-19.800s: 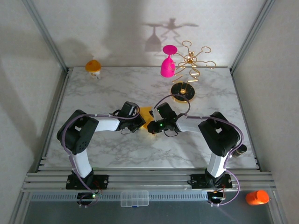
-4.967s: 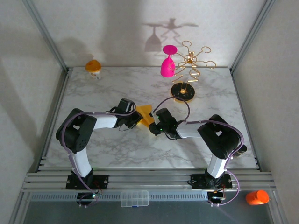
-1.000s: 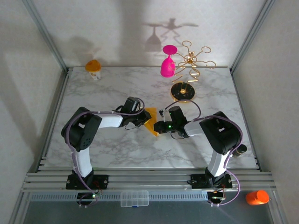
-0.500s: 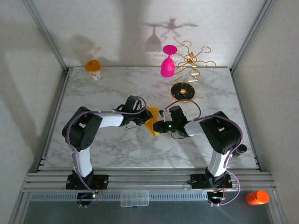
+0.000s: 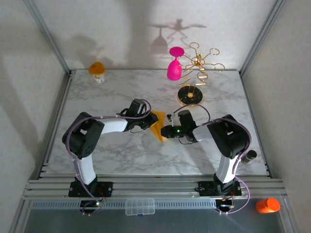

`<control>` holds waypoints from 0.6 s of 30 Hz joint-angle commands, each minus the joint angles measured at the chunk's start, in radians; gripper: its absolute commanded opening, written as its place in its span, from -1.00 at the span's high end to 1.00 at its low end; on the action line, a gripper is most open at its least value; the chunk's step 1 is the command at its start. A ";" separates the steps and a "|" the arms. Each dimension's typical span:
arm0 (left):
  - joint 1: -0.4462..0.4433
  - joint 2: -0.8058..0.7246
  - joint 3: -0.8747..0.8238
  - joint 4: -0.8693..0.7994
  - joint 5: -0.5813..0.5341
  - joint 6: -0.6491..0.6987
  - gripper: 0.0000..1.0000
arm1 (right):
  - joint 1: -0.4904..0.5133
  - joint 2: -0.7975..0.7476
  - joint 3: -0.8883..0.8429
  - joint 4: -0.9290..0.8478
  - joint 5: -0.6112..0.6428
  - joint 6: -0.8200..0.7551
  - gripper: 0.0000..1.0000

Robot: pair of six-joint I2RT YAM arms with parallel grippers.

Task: Fold a paper plane with a square sheet of paper (pick it up from the middle)
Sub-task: Fourth fold the wing at the center of the table.

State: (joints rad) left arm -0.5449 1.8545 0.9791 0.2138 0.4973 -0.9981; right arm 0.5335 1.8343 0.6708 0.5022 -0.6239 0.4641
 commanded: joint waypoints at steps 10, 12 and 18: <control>0.025 -0.043 -0.100 0.004 -0.083 -0.017 0.73 | -0.035 0.044 0.020 -0.162 -0.024 -0.188 0.87; 0.023 -0.042 -0.102 0.009 -0.073 -0.017 0.72 | -0.035 0.042 0.036 -0.186 -0.036 -0.226 0.87; 0.013 -0.015 -0.079 -0.014 -0.052 -0.006 0.70 | -0.035 0.046 0.074 -0.223 -0.056 -0.271 0.86</control>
State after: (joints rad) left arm -0.5278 1.8378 0.8833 0.2268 0.4458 -1.0061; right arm 0.5144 1.8496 0.7303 0.3752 -0.7029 0.2489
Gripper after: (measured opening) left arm 0.145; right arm 0.070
